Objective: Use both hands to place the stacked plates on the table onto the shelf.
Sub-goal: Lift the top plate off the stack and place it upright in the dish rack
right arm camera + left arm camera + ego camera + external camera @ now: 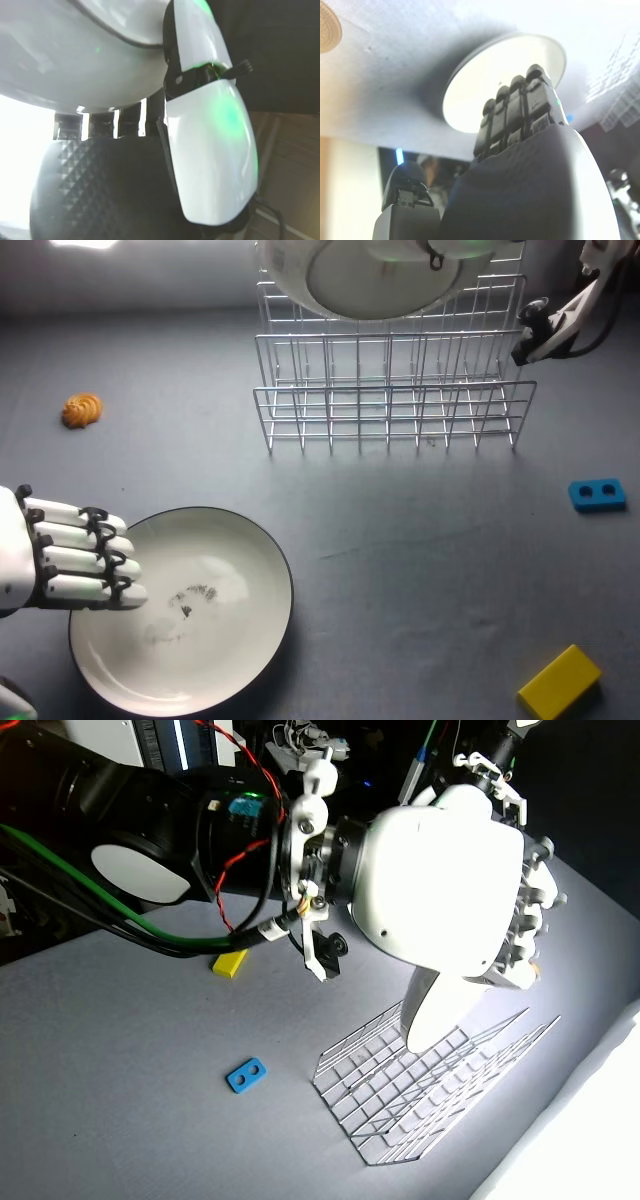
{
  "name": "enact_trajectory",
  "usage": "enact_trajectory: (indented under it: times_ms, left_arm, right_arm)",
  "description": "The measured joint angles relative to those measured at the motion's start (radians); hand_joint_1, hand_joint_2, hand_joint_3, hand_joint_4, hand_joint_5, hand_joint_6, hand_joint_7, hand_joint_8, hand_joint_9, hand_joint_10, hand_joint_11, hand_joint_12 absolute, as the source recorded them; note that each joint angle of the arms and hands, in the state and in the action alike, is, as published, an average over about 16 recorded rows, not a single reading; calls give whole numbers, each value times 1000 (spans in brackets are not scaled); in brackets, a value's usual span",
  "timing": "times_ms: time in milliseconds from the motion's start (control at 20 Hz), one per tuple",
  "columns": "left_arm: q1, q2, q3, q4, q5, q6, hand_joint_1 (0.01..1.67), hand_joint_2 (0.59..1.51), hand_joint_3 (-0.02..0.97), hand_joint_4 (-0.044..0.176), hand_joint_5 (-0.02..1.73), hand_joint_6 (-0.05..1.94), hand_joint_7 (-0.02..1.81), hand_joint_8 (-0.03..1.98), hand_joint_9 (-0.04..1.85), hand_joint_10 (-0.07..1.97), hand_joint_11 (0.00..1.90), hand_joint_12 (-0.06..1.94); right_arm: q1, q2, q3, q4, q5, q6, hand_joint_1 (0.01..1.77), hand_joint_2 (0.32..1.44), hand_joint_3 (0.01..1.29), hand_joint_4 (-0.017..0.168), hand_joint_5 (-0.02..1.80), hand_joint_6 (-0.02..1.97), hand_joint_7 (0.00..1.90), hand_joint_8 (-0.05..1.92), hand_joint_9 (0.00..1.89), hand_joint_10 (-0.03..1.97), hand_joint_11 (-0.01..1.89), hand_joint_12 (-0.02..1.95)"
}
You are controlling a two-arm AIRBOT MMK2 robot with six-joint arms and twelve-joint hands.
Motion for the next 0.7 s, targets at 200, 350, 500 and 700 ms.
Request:
enact_trajectory:
  times_ms: [200, 350, 500, 700]
  left_arm:
    - [27, -12, -6, -45, 63, -1, 18, 1160, 15, 0, 26, 20, 48, 0, 19, 2, 20, -9]
    - [48, -24, -3, -86, 97, -1, 19, 1161, 15, 0, 25, 20, 49, 0, 13, -3, 21, -8]
    - [69, -36, 3, -125, 118, 1, 21, 1160, 15, 0, 28, 20, 53, 0, 6, -8, 23, -7]
    - [99, -50, 12, -178, 134, 4, 23, 1156, 15, 0, 27, 18, 52, 0, -5, -17, 24, -6]
  right_arm:
    - [0, -28, 40, 24, -26, 11, 1326, 1011, 10, -6, 786, 1098, 963, 1089, 934, 1150, 775, 1504]
    - [0, -52, 73, 41, -55, 29, 1326, 1019, 11, -5, 782, 1097, 959, 1095, 924, 1178, 766, 1515]
    - [-1, -73, 101, 56, -85, 47, 1328, 1027, 11, -5, 773, 1093, 946, 1106, 908, 1221, 758, 1524]
    - [-5, -95, 131, 70, -123, 69, 1331, 1040, 11, -5, 759, 1101, 943, 1110, 896, 1230, 748, 1533]
